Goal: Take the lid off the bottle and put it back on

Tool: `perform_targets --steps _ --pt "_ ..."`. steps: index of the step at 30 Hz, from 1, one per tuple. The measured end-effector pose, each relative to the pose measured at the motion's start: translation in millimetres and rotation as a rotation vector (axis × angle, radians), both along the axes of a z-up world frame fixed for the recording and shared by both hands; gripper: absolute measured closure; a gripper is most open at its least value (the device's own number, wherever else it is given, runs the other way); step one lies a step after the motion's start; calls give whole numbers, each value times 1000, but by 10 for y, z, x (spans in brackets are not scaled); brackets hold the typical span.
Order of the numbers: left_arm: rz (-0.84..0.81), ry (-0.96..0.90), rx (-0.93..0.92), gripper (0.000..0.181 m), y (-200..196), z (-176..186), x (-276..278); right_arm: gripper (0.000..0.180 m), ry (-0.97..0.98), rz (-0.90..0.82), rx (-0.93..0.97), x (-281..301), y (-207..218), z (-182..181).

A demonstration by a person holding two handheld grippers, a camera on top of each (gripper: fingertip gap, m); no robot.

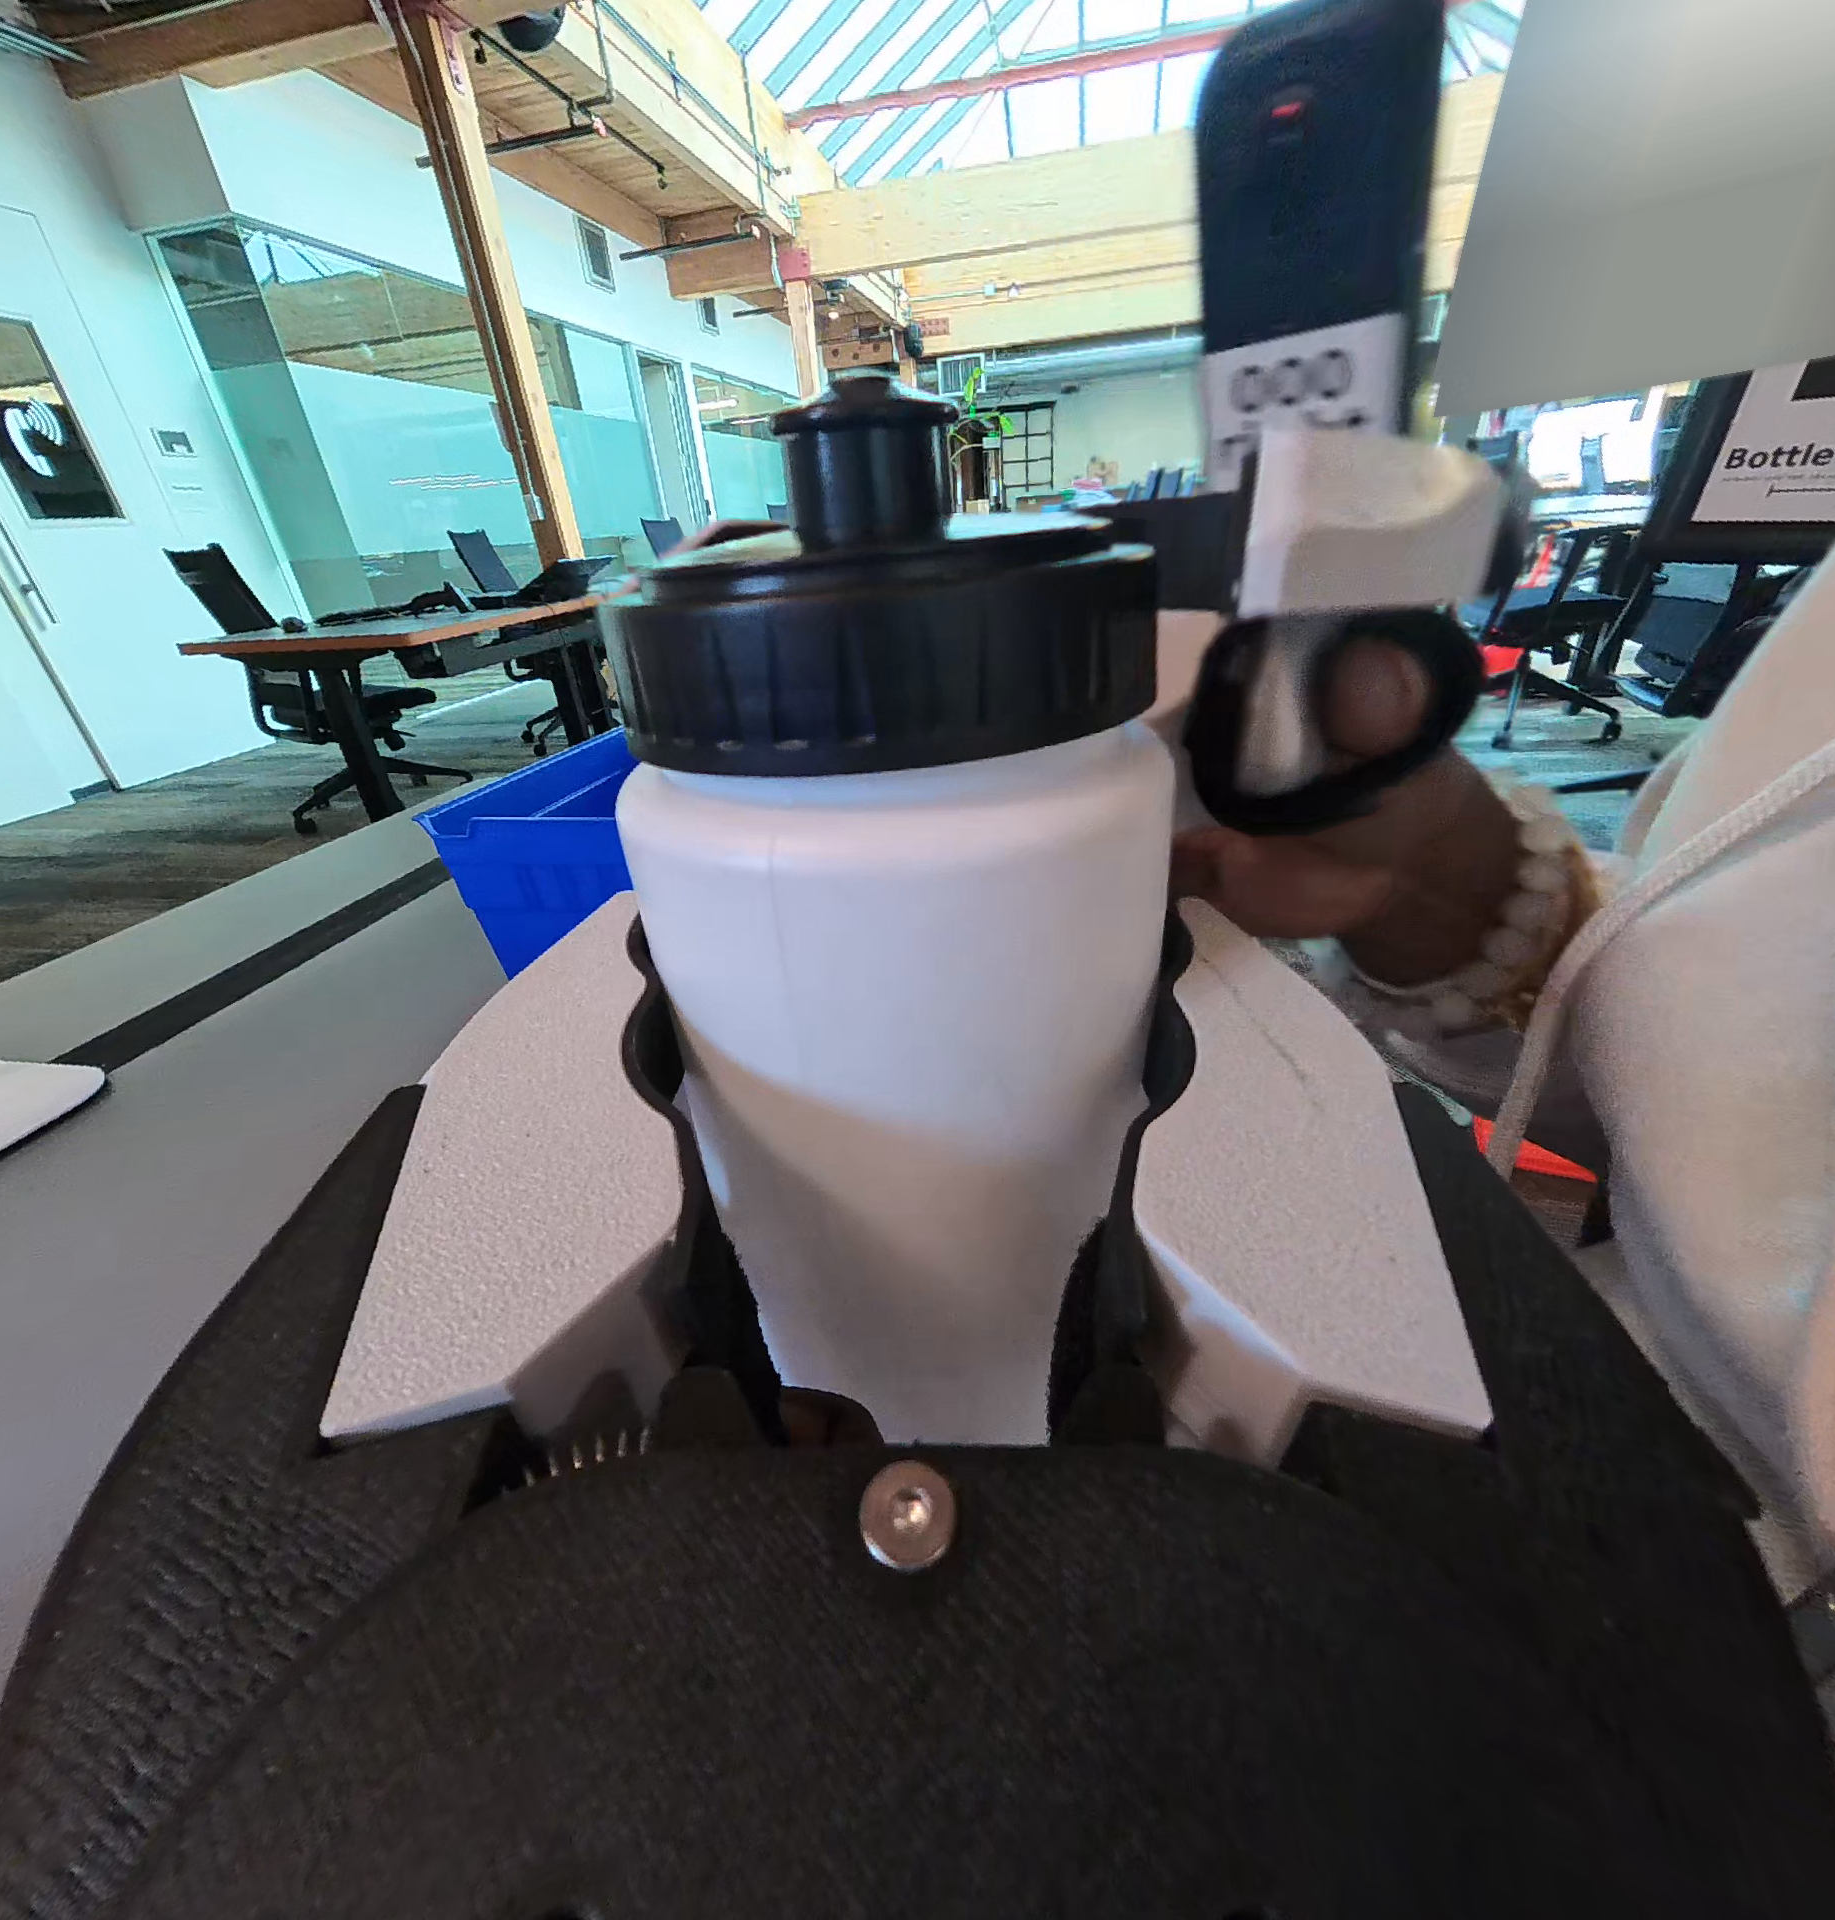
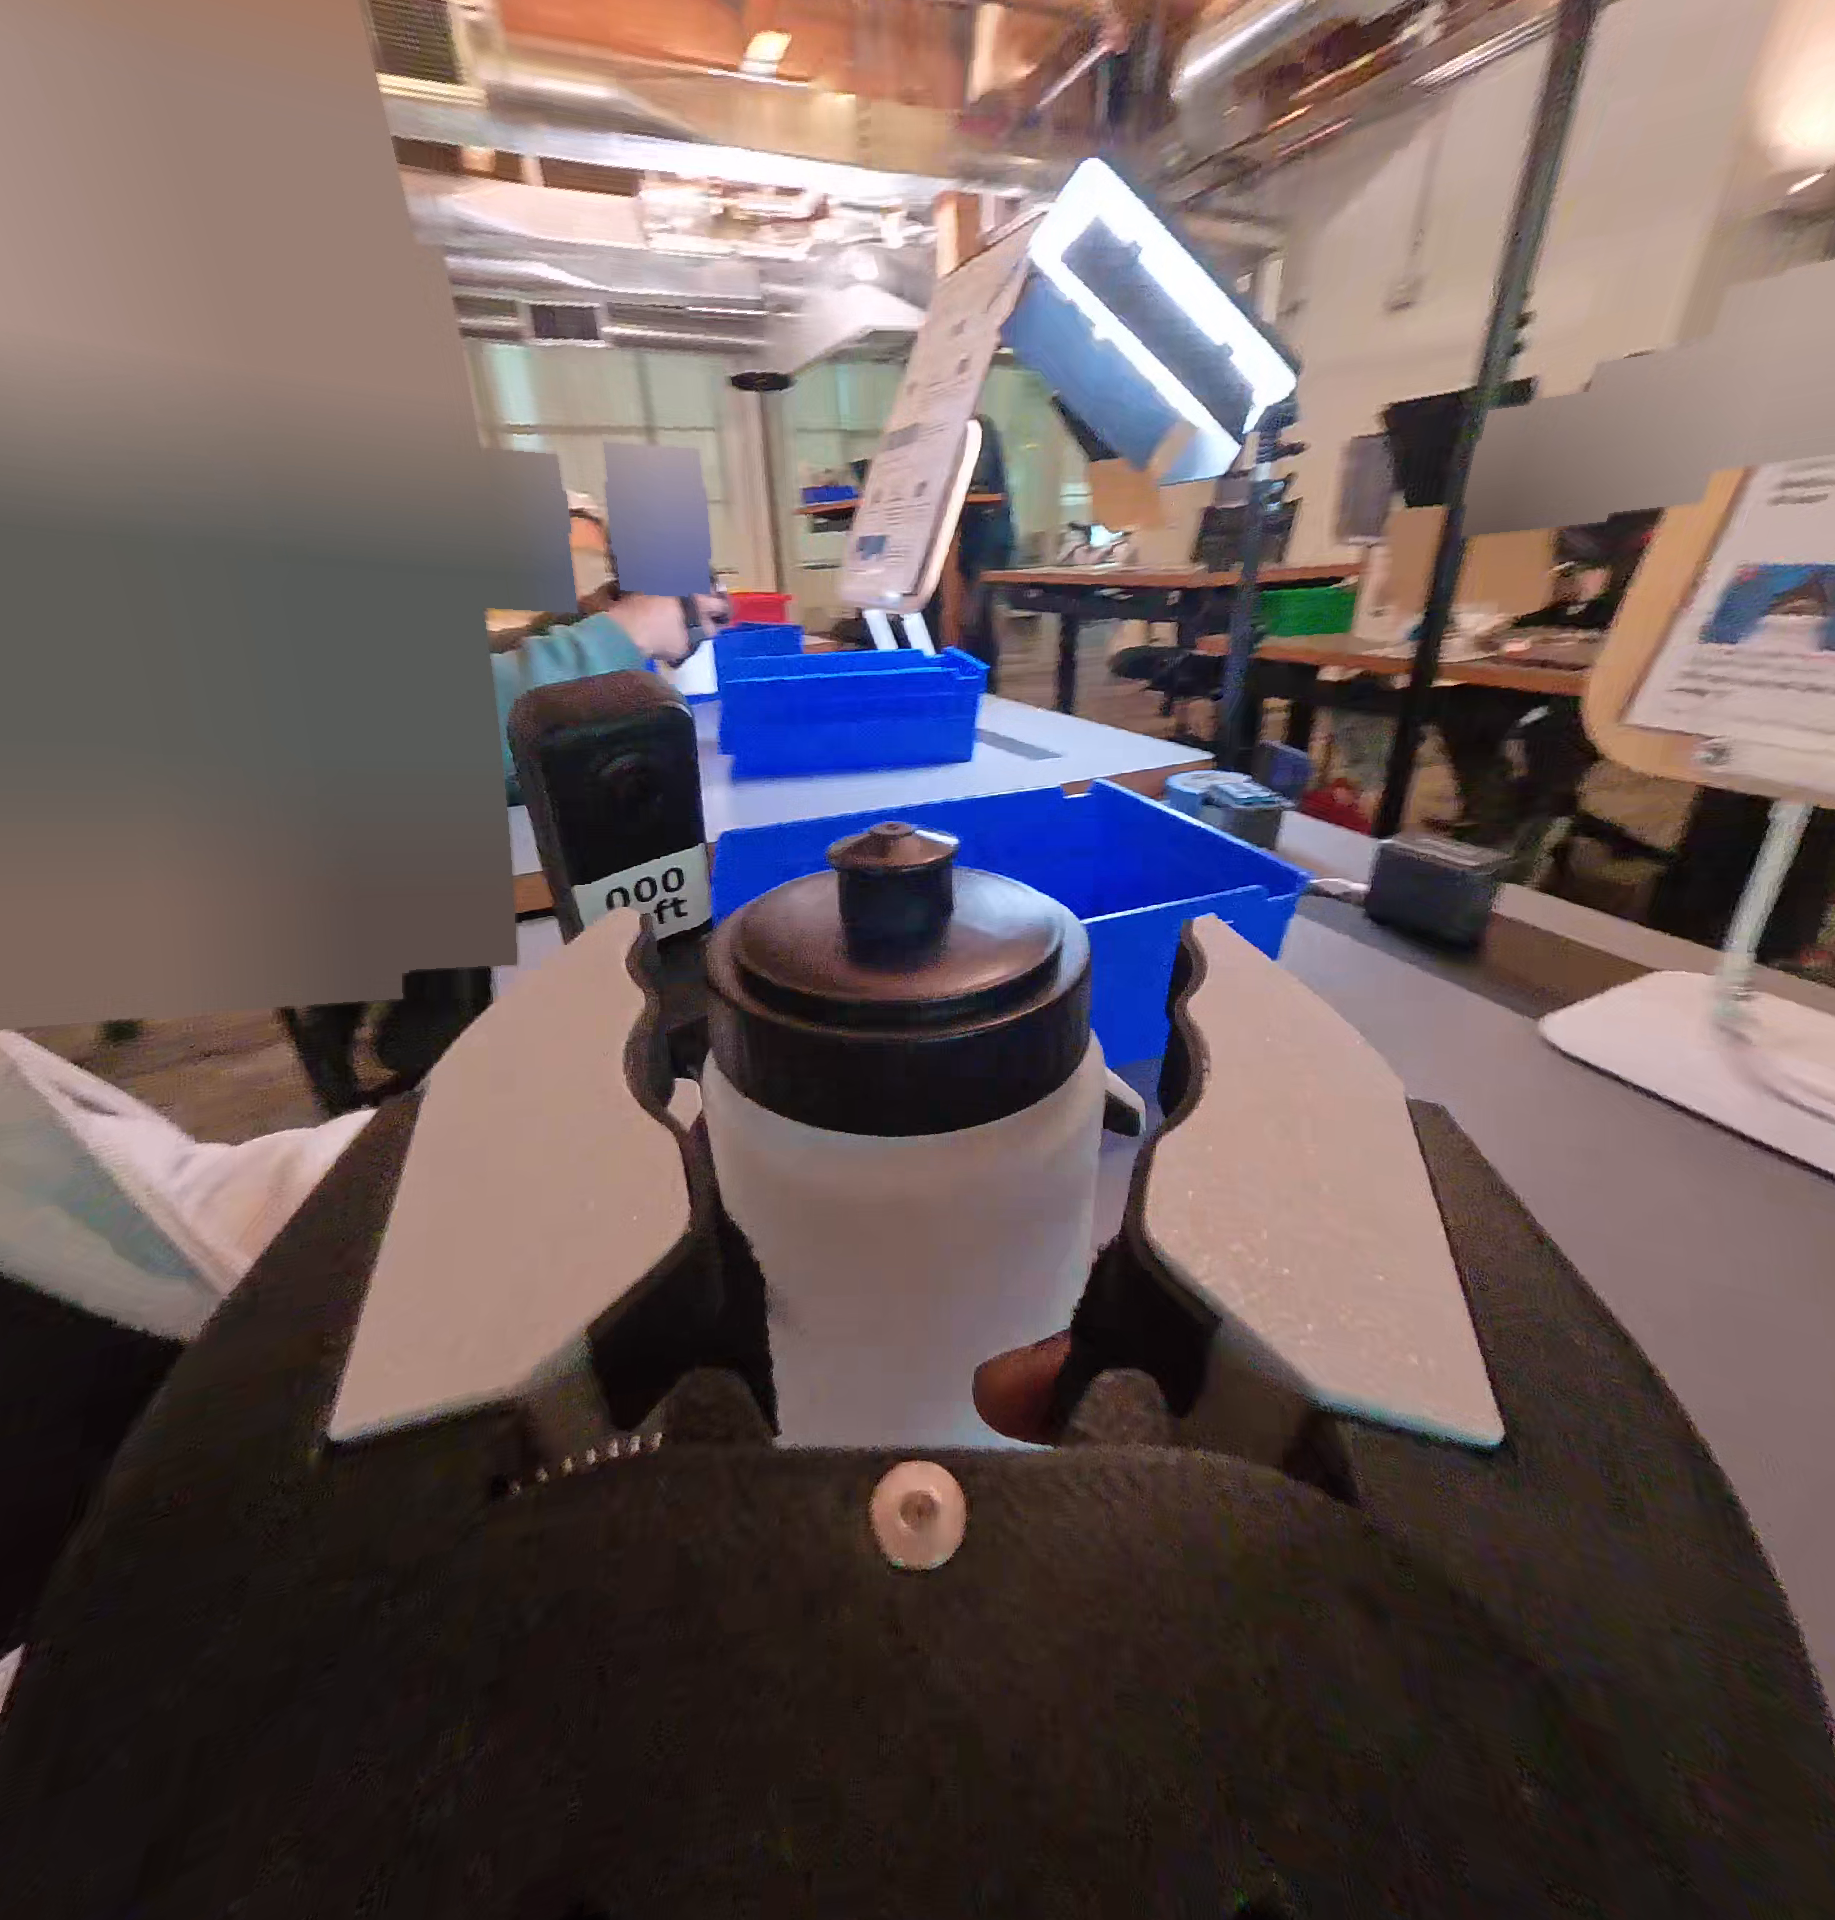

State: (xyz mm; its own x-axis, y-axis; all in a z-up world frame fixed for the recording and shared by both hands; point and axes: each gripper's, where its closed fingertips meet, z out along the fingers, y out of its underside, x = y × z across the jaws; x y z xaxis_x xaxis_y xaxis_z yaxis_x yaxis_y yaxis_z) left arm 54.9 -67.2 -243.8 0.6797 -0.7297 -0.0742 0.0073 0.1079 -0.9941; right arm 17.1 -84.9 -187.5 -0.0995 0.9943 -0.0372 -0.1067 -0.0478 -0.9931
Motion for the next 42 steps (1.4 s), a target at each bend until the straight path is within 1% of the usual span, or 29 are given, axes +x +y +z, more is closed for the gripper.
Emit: perform_targets --steps 2,4,6,9,11,13,14,15,16,18,19,21,24,25,26,27,32,33,35,37,39,40,42 --pt "0 2 1 92 -3 -1 1 96 -5 -112 70 2 -54 -26" --pt "6 3 3 92 -4 -1 -3 106 -41 -155 140 -7 -22 -43" --pt "4 2 3 92 -7 -1 -4 107 -69 -40 106 -13 -41 -50" --pt "-5 8 8 92 -18 -2 8 108 -68 240 70 29 -93 -43" --pt "-2 5 5 92 -14 -1 2 109 -45 414 -9 59 -98 -16" --pt "1 -3 0 92 -4 0 -12 109 9 508 -59 53 -89 1" --pt "3 -6 -1 92 0 1 -19 109 37 523 -76 46 -83 5" --pt "2 -8 -2 92 0 2 -20 109 51 520 -102 38 -78 7" --pt "1 -6 0 92 -1 0 -16 103 59 487 -132 22 -68 8" --pt "3 -6 2 92 -2 0 -14 84 99 343 -157 0 -25 42" --pt "3 -6 2 92 -1 0 -14 80 117 250 -149 6 -7 58" --pt "3 -7 2 92 -1 1 -14 81 113 77 -82 26 -16 56" --pt "4 -2 5 92 -8 -1 -12 106 -9 -112 139 10 -42 -41" --pt "7 -2 6 92 -8 0 -15 107 -42 -131 203 4 -36 -55" --pt "8 -3 7 92 -10 1 -18 107 -67 -102 200 -1 -40 -62" --pt "5 -4 8 92 -13 1 -18 107 -86 -38 175 -3 -52 -66" --pt "-7 1 11 92 -23 -1 0 109 -122 436 120 55 -113 -55" --pt "-7 -1 9 92 -19 -1 -3 109 -123 509 104 57 -114 -48" --pt "-1 -5 4 92 -8 -2 -10 109 -111 587 99 56 -106 -42" --pt "-3 -7 2 92 -5 -1 -10 109 -92 571 82 51 -96 -37" --pt "-3 -8 3 92 -6 -1 -10 86 -66 450 47 22 -54 -15" --pt "-2 -9 4 92 -6 0 -9 89 -70 387 54 26 -62 -28" --pt "0 -10 4 92 -5 -1 -9 95 -120 201 100 5 -41 -104"
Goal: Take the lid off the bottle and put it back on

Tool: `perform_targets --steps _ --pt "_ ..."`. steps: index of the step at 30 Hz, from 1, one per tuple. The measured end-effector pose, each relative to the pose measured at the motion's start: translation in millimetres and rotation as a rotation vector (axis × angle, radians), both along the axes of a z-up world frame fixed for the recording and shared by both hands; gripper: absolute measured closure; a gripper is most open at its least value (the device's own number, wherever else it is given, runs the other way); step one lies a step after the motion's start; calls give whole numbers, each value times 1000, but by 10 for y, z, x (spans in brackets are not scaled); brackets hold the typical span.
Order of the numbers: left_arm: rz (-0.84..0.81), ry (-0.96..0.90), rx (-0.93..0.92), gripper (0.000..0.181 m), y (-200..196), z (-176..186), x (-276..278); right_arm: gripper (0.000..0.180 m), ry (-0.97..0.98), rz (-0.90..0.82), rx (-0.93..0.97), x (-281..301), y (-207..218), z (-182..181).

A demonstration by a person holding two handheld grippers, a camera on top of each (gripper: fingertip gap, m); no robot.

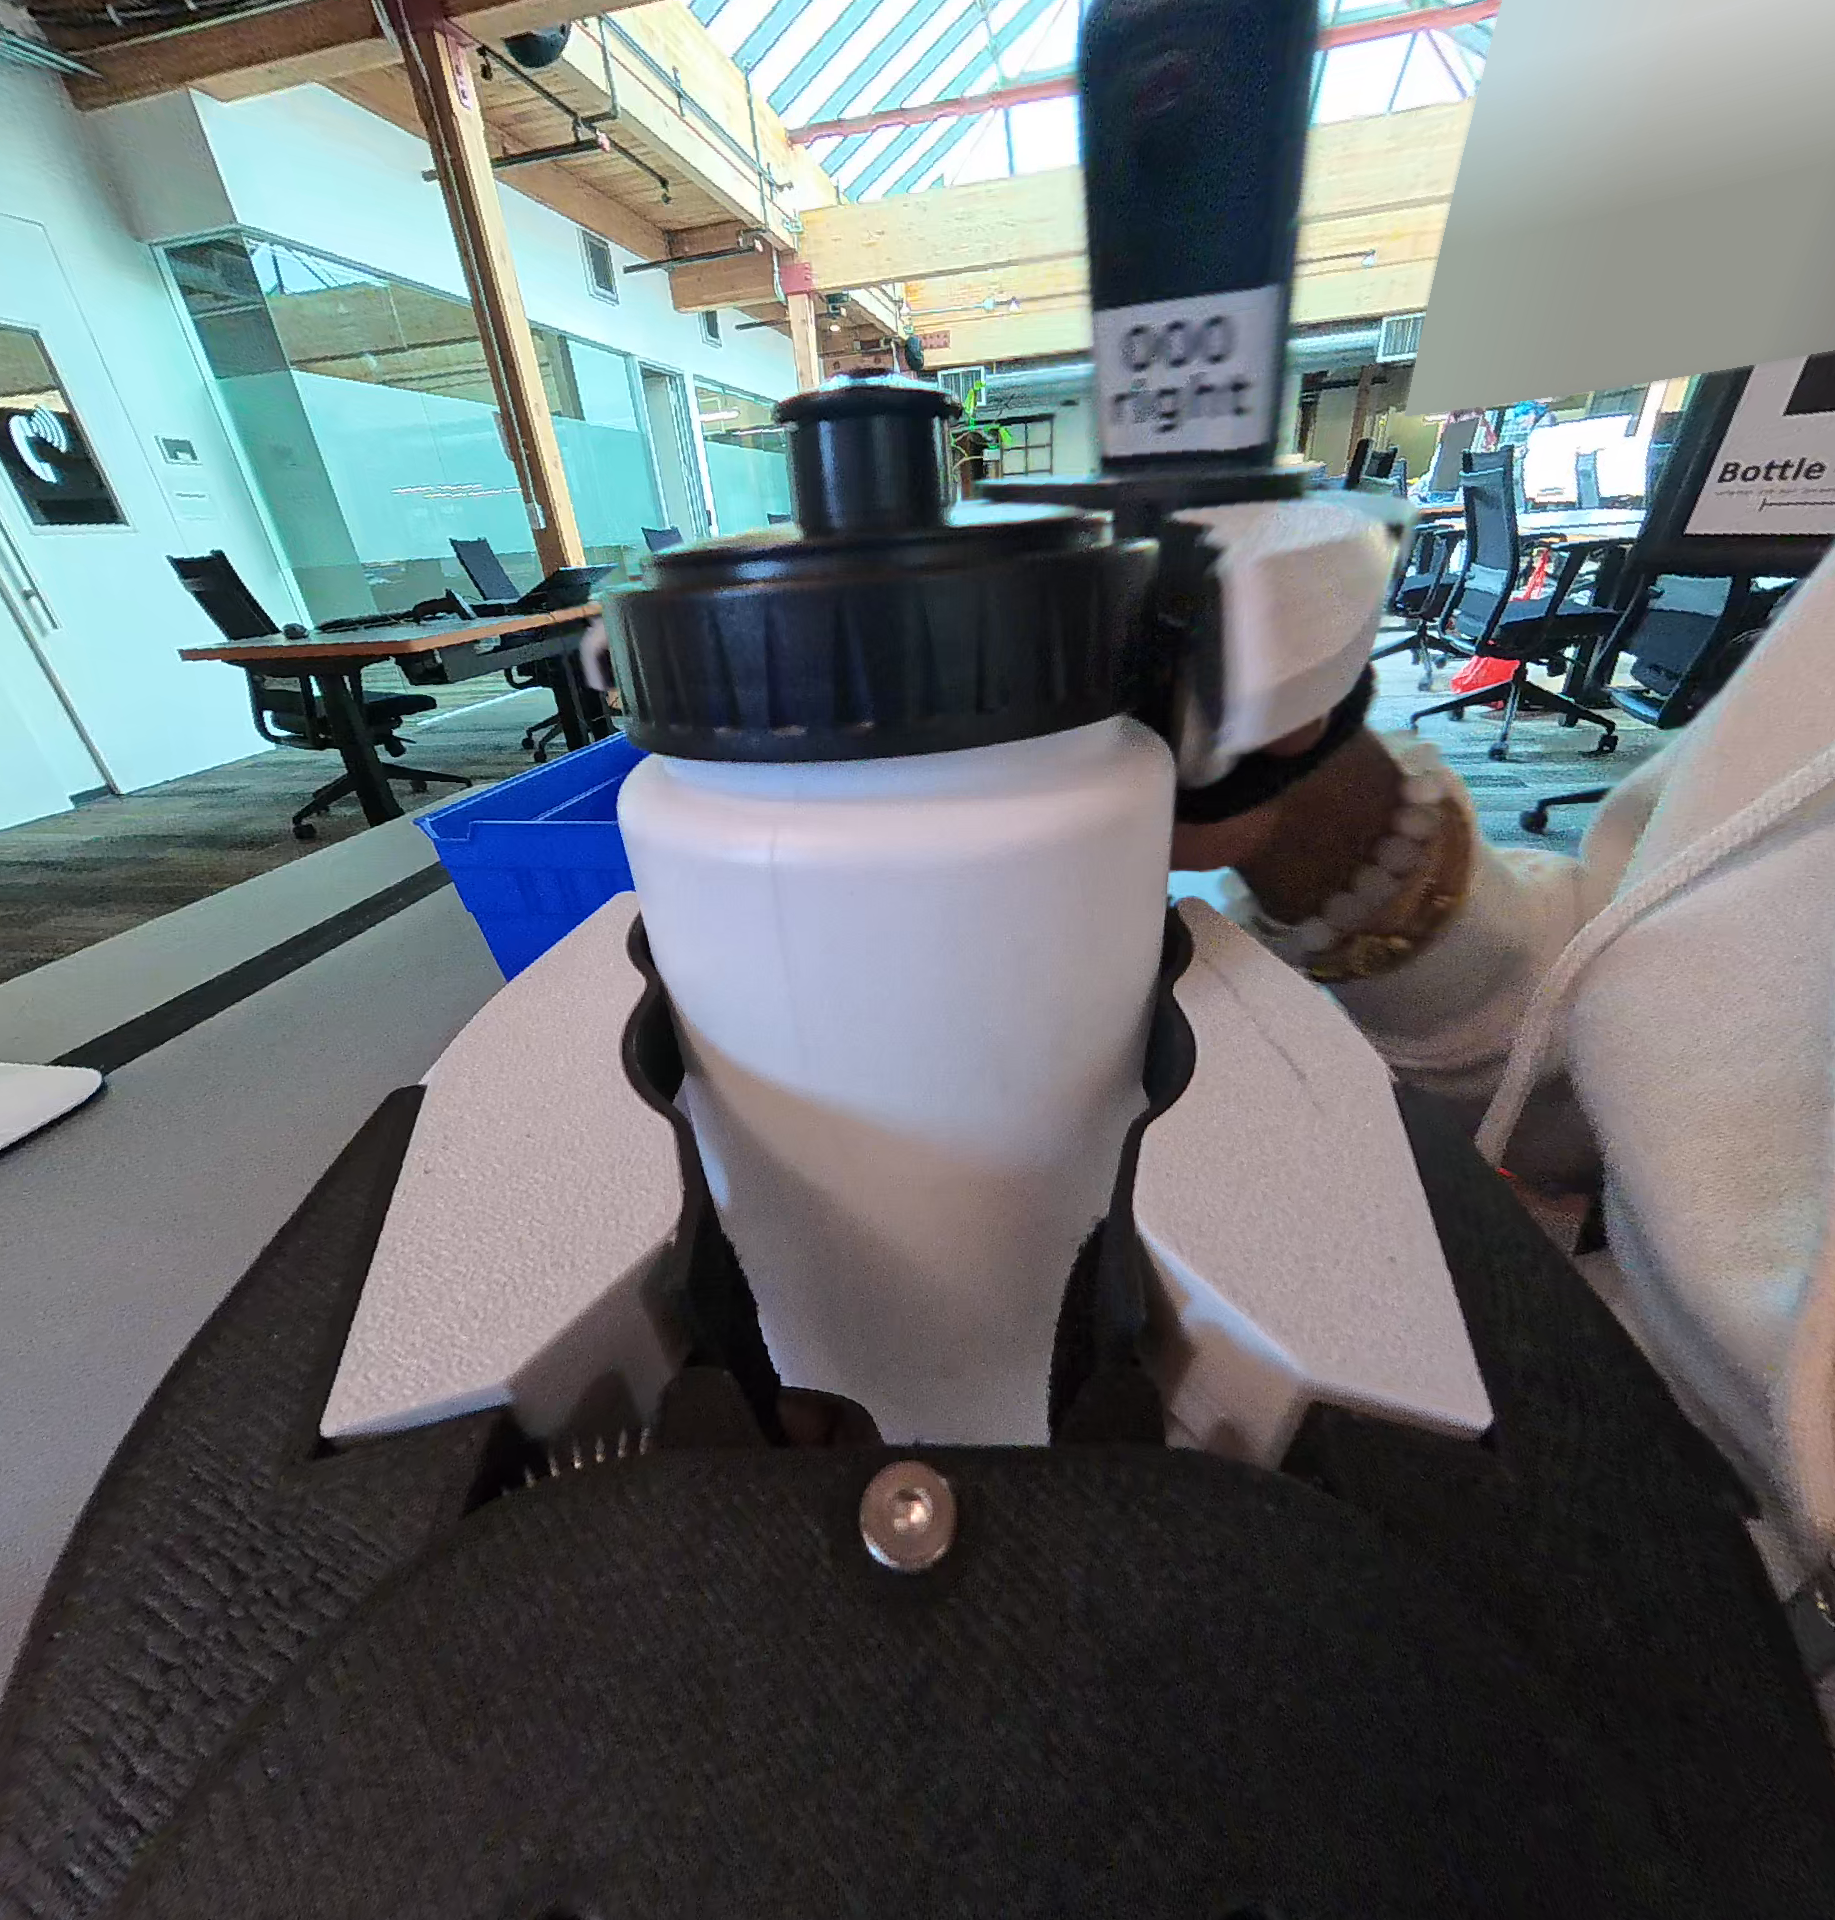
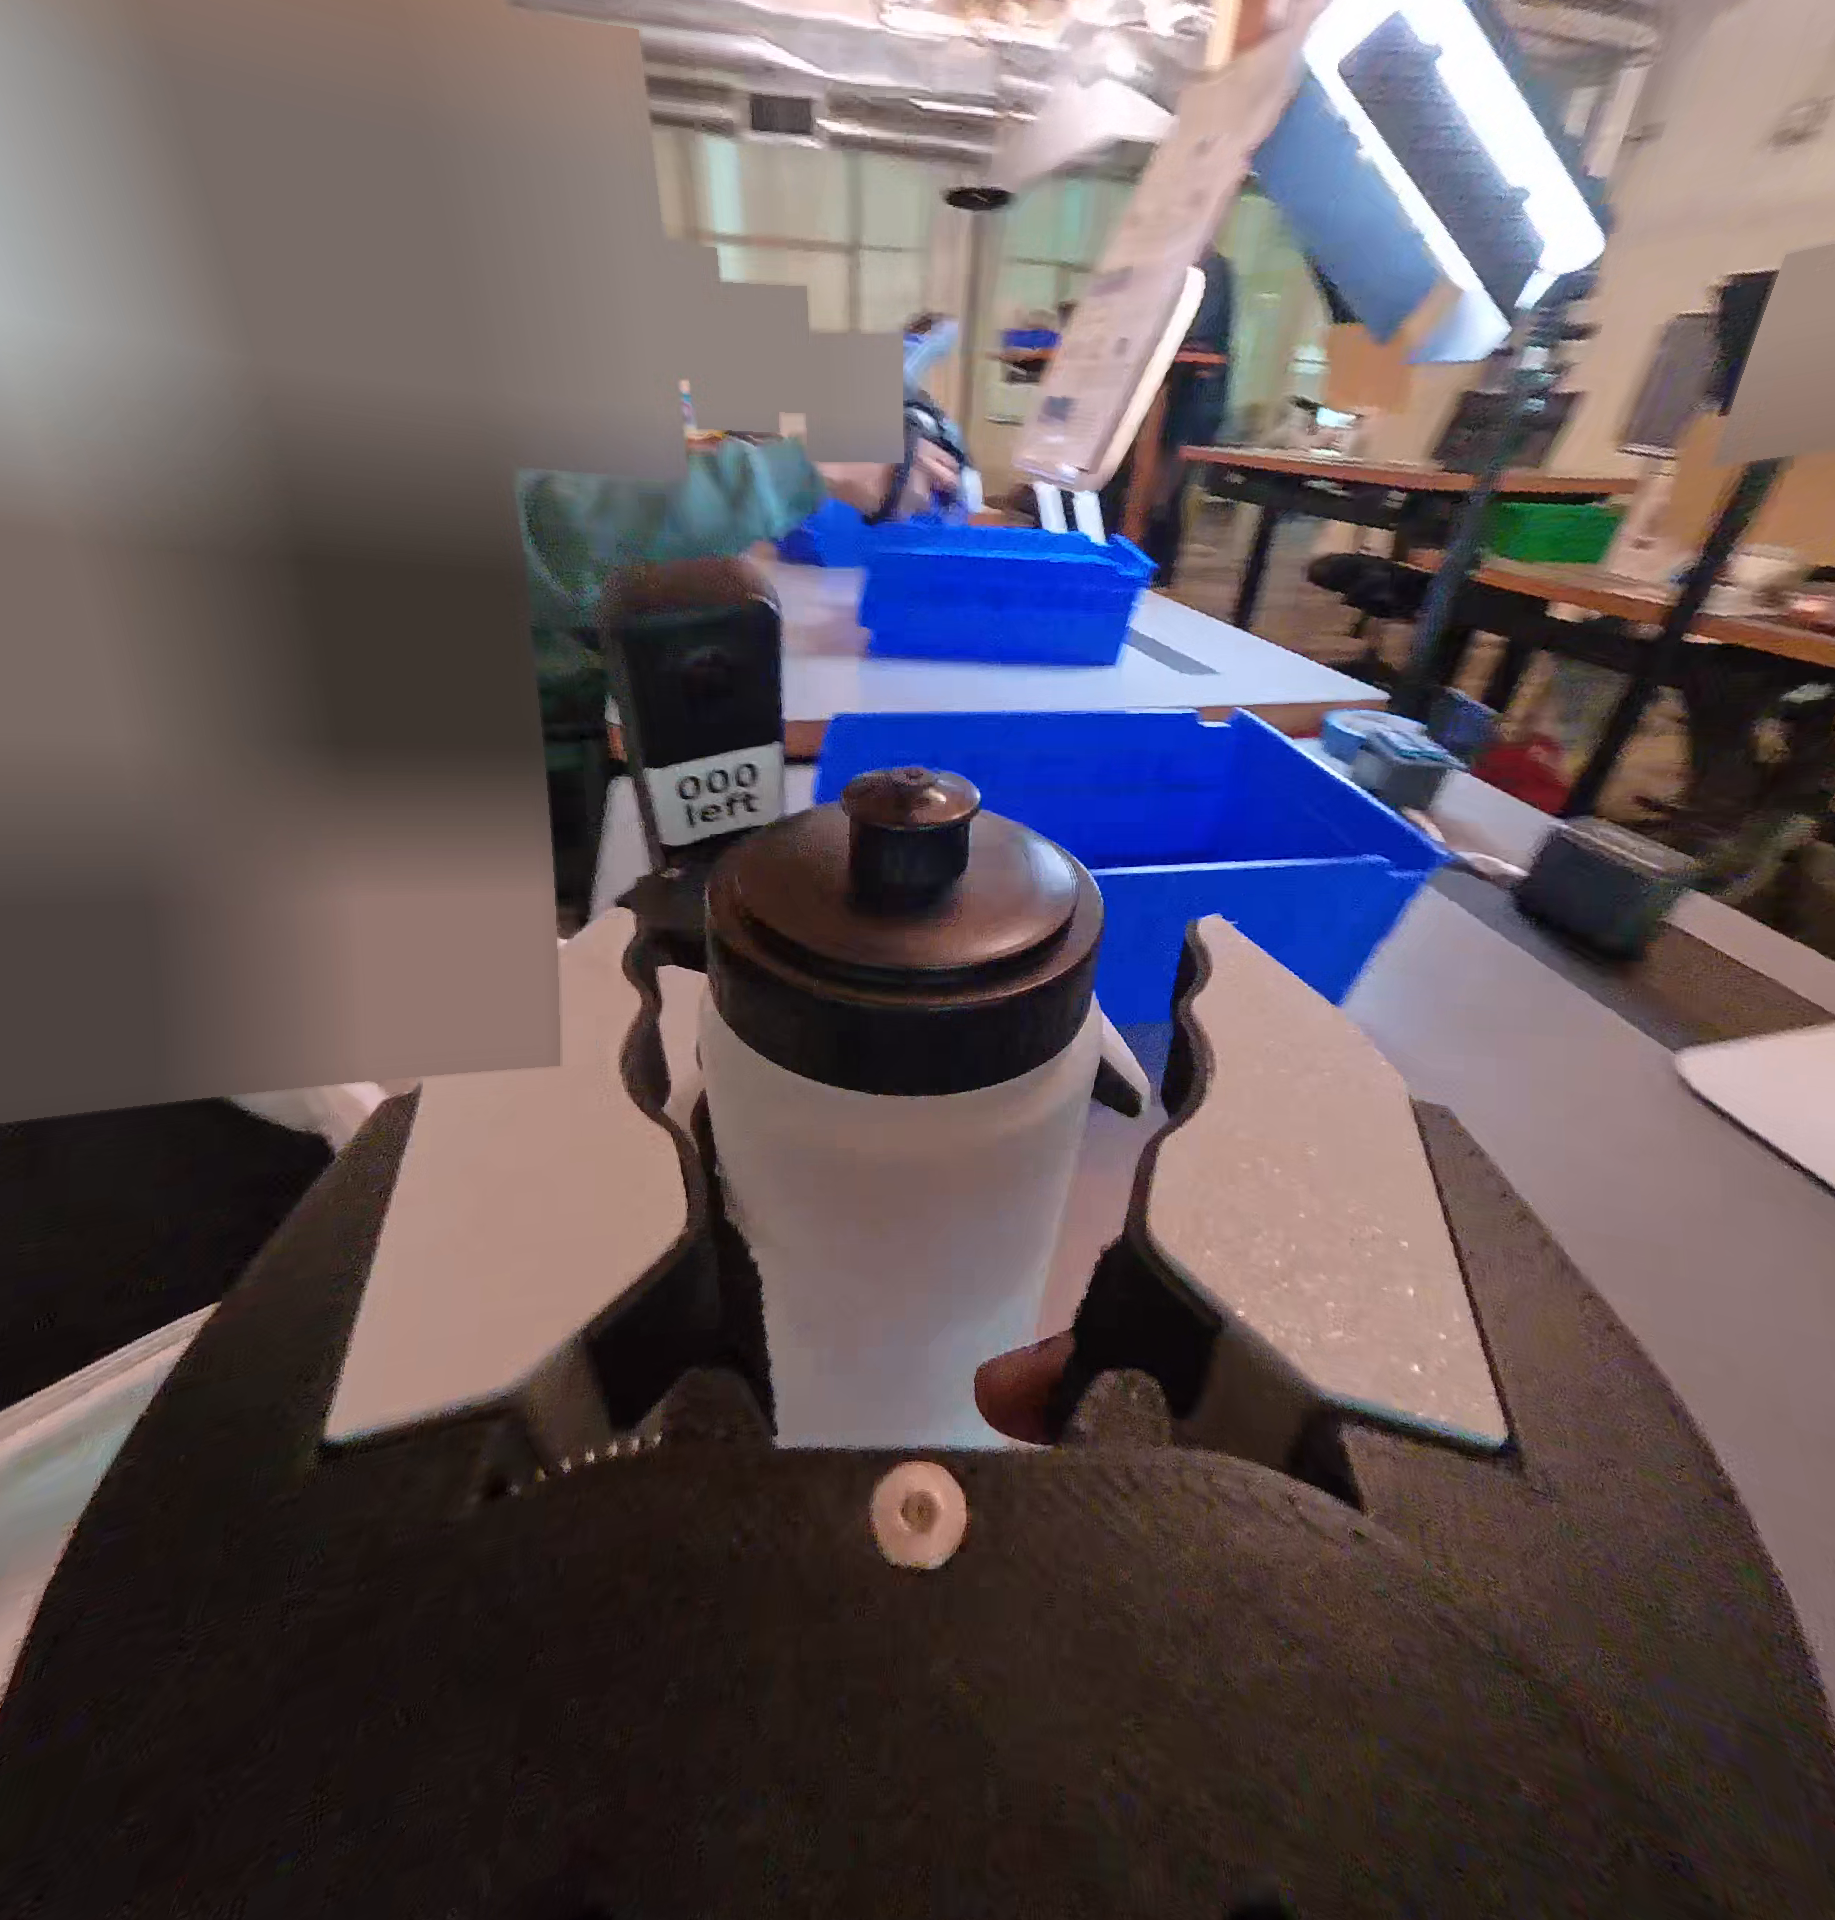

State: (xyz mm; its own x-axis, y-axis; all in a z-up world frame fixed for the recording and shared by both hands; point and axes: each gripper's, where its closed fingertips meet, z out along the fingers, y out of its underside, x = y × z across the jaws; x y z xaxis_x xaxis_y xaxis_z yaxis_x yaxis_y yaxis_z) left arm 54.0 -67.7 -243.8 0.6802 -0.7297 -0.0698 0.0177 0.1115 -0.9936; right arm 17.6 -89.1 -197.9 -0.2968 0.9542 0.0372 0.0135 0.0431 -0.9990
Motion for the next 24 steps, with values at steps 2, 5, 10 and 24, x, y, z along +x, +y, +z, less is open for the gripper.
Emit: perform_targets --steps 2,5,10,24 --pt "-8 4 3 92 -14 -1 7 106 -37 -145 74 -6 -6 -57" --pt "-10 6 7 92 -28 -2 17 107 -79 -119 86 15 -34 -66" --pt "-39 5 3 92 -48 -4 50 107 -48 315 25 57 -105 -52" --pt "-24 -9 -4 92 -25 -3 39 108 8 -195 -48 70 2 23"
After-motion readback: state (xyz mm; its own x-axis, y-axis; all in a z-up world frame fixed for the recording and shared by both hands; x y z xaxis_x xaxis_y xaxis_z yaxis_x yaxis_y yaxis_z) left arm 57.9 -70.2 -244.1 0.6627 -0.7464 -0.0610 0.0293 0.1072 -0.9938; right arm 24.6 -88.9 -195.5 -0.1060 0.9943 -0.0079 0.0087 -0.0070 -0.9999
